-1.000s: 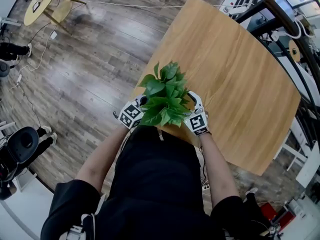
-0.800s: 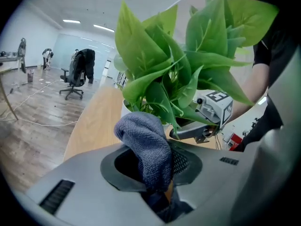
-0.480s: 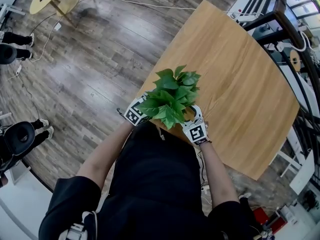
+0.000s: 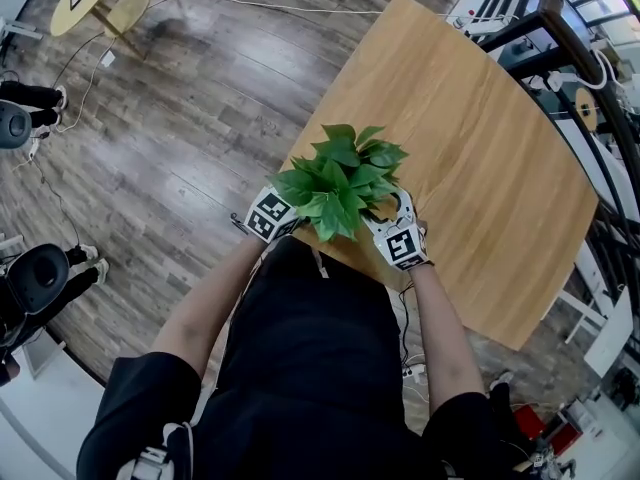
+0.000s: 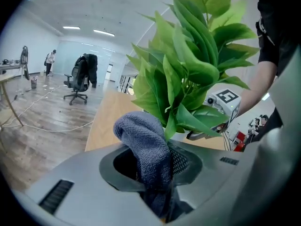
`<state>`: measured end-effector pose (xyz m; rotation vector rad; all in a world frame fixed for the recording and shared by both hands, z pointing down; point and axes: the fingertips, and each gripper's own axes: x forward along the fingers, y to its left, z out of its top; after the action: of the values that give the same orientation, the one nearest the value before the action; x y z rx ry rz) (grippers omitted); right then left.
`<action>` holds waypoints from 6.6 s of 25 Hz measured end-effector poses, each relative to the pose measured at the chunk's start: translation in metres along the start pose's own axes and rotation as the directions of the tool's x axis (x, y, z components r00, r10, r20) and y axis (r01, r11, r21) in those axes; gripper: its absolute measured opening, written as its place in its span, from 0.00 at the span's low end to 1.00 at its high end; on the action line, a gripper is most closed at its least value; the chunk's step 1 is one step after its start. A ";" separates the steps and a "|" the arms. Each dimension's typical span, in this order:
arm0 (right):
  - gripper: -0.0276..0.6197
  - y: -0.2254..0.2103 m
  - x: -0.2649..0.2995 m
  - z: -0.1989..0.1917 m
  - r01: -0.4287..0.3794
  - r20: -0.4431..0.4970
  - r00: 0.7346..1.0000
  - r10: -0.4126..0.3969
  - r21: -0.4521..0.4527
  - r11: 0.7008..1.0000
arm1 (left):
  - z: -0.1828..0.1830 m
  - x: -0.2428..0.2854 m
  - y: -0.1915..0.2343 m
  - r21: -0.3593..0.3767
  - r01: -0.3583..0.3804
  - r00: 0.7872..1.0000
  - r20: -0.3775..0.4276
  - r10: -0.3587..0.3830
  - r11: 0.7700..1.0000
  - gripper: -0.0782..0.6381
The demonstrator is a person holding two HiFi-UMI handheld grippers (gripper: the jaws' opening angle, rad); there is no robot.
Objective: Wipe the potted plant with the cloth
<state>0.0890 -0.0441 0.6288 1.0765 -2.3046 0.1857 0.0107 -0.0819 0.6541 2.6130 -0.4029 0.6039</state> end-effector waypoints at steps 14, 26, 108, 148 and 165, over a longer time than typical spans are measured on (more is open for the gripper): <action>0.46 0.009 0.005 -0.006 0.085 0.010 0.996 -0.087 0.131 0.988 | -0.013 -0.002 -0.035 -0.088 -0.005 1.000 -0.025 0.003 0.996 0.27; 0.46 0.047 -0.005 -0.008 -0.007 -0.023 1.000 0.008 0.073 0.997 | -0.014 -0.016 0.000 -0.044 -0.104 0.995 0.005 0.104 0.994 0.28; 0.47 0.010 -0.024 -0.017 0.128 -0.033 0.991 -0.126 0.072 0.989 | -0.017 0.006 -0.007 0.121 -0.093 0.985 -0.132 0.108 0.988 0.28; 0.47 0.016 -0.014 0.001 0.071 0.017 0.997 -0.070 -0.037 0.997 | -0.026 0.010 -0.033 0.125 -0.015 0.985 -0.169 0.037 0.992 0.28; 0.47 0.045 -0.021 0.000 0.067 0.002 0.998 -0.067 -0.026 0.997 | -0.025 0.007 -0.035 0.074 -0.014 0.984 -0.178 0.027 0.997 0.31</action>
<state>0.0667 -0.0003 0.6225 1.1392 -2.2620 0.1286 0.0207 -0.0415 0.6655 2.5971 -0.3568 0.8679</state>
